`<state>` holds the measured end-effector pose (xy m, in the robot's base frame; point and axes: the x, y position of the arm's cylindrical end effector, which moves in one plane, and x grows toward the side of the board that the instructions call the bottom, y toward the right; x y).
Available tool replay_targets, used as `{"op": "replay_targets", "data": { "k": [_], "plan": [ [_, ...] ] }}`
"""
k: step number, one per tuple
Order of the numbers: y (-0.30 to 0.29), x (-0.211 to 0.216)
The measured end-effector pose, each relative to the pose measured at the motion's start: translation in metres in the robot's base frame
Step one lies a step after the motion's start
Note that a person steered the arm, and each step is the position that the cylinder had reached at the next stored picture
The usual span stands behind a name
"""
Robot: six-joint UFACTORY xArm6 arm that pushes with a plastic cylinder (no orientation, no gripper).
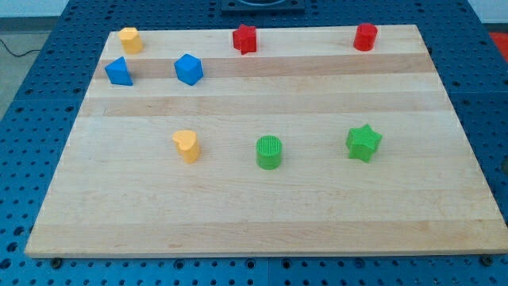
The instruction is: Push the green circle diagonal to the blue cube
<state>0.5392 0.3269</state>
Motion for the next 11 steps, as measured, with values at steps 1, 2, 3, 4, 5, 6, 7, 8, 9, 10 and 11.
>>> {"op": "replay_targets", "data": {
  "k": [1,2,3,4,5,6,7,8,9,10,11],
  "plan": [
    [-0.062,0.025],
    [-0.138,0.025],
    [-0.206,0.006],
    [-0.259,-0.023],
    [-0.304,-0.045],
    [-0.311,-0.034],
    [-0.324,-0.019],
    [-0.363,-0.060],
    [-0.397,-0.109],
    [-0.413,-0.113],
    [-0.393,-0.088]
  ]
}}
